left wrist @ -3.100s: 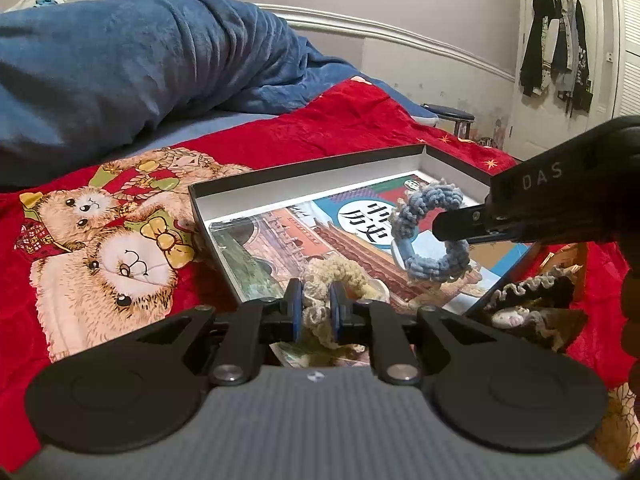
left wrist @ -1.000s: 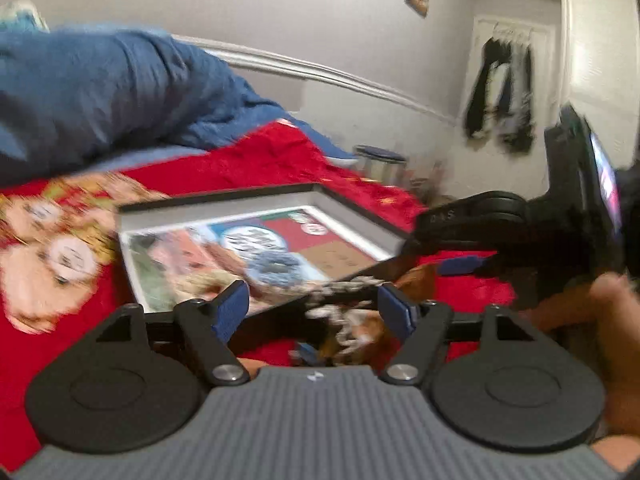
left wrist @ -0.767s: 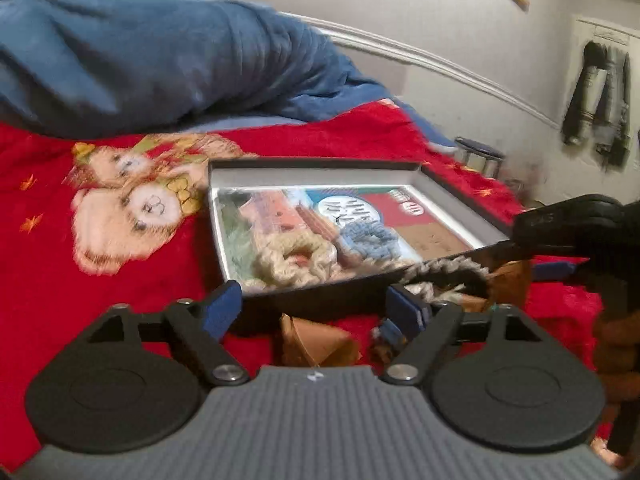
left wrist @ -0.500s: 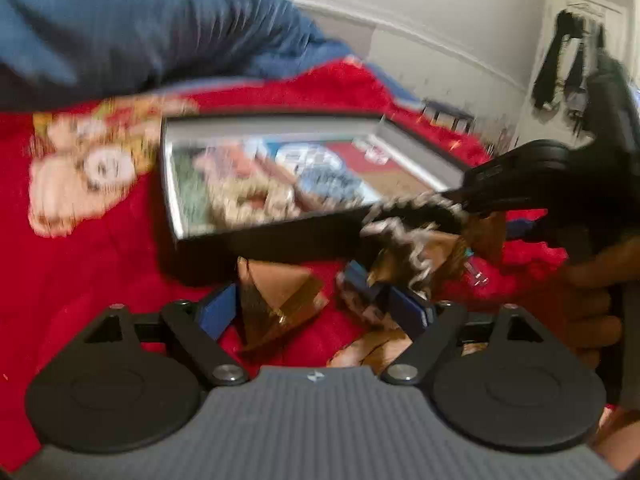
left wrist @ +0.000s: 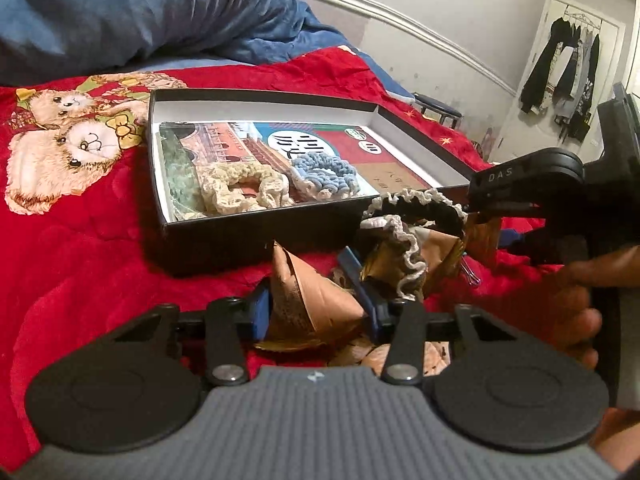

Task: Organize objects
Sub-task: 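Grasp a brown paper triangle with the right gripper while the left gripper grasps another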

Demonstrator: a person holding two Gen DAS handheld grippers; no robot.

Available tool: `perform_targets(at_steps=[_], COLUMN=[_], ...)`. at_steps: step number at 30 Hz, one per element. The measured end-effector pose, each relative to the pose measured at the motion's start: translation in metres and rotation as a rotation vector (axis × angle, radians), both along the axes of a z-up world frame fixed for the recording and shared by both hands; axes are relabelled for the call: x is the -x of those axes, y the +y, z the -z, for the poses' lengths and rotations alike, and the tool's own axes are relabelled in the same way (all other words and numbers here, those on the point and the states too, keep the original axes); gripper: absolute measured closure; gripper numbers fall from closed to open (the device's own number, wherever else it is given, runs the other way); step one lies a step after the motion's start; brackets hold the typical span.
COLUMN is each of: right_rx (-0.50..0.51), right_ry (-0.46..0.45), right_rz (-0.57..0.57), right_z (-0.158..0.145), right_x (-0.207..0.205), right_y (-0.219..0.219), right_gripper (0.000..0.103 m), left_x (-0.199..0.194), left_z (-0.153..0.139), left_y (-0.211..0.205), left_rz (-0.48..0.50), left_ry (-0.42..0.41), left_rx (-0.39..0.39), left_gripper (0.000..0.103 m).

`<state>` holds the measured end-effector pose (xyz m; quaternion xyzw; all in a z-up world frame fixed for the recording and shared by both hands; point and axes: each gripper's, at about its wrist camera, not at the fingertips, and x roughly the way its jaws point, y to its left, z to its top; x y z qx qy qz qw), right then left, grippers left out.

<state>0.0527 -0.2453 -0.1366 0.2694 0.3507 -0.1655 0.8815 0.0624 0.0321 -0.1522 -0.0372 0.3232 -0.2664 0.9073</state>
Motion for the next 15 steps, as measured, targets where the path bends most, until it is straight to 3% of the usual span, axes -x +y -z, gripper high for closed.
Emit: perform_targets(at_steps=[6, 15], right_rx=[-0.006, -0.022], right_ry=[-0.007, -0.058], right_rz=[0.013, 0.035], right_z=[-0.001, -0.009], right_x=[-0.001, 0.009], right_y=[-0.001, -0.001], right_gripper=[0.069, 0.07], left_x=[0.004, 0.011], left_z=[-0.003, -0.008], left_y=[0.002, 0.001], left_rz=[0.014, 0.031], left_ry=[-0.016, -0.066], left_rx=[0.013, 0.014], left_gripper=[0.059, 0.06])
